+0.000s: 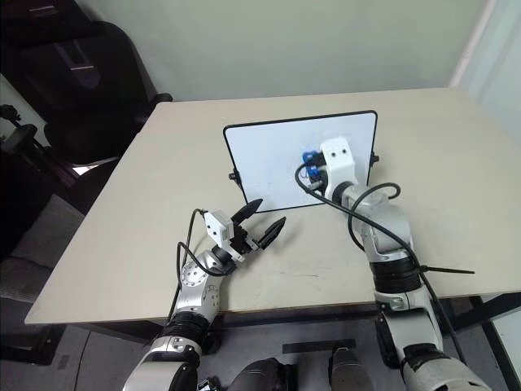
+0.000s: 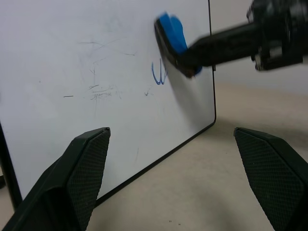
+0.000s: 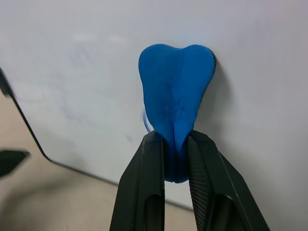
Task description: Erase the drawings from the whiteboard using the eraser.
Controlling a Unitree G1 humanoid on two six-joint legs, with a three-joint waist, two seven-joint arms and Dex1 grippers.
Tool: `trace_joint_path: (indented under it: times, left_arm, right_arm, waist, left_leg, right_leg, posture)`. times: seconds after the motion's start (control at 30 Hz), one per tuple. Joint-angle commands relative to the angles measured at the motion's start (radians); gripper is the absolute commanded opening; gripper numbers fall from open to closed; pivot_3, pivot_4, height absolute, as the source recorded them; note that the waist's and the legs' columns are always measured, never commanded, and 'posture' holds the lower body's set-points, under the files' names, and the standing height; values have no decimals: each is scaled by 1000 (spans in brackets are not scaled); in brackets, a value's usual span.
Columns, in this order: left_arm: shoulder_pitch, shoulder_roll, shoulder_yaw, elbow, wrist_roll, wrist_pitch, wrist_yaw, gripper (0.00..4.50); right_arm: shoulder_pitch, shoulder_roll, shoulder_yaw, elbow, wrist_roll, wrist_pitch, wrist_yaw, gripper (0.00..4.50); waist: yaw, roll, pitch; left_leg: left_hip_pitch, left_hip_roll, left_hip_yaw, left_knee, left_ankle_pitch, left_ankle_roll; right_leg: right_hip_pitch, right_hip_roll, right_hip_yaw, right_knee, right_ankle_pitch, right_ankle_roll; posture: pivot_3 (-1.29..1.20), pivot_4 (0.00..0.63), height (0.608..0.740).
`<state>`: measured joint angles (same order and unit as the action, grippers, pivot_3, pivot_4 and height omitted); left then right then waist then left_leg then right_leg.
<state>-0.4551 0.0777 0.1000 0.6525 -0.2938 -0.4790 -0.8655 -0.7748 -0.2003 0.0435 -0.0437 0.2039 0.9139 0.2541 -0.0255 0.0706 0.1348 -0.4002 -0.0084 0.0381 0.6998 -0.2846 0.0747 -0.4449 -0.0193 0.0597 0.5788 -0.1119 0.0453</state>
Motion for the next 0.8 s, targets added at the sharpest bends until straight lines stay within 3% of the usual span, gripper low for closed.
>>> trace_joint_path:
  times: [0.03,0.27,0.6,0.8]
  left_arm:
    - [33,-19,-3,30,-6,-19,6,4500]
    - [46,-13,-2,12,-9,-16,8,4500]
    - [49,-5,-4,2,-13,-2,-3,4500]
    - [40,-7,-4,14,-11,-6,-2,4500]
  right_arm:
    - [26,4,13,28,-2,-17,15,431]
    - [89,-13,39,112,-37,-48,12,431]
    - [-75,7,5,33,-5,-13,4,431]
    - [-56,10,54,44,-25,-6,20,431]
  waist:
    - [0,0,0]
    - [0,0,-1]
    - [-6,0,0]
    - [-5,0,-1]
  left_leg:
    - [0,0,0,0,0,0]
    - [1,0,0,0,0,0]
    - [-1,0,1,0,0,0]
    - [0,0,1,0,0,0]
  right_leg:
    - [0,0,0,0,0,0]
    - [0,0,0,0,0,0]
    - [-1,0,0,0,0,0]
    - [-4,0,0,0,2,-3]
  posture:
    - [0,150,726]
    - [0,150,726]
    - [0,150,726]
    - [0,150,726]
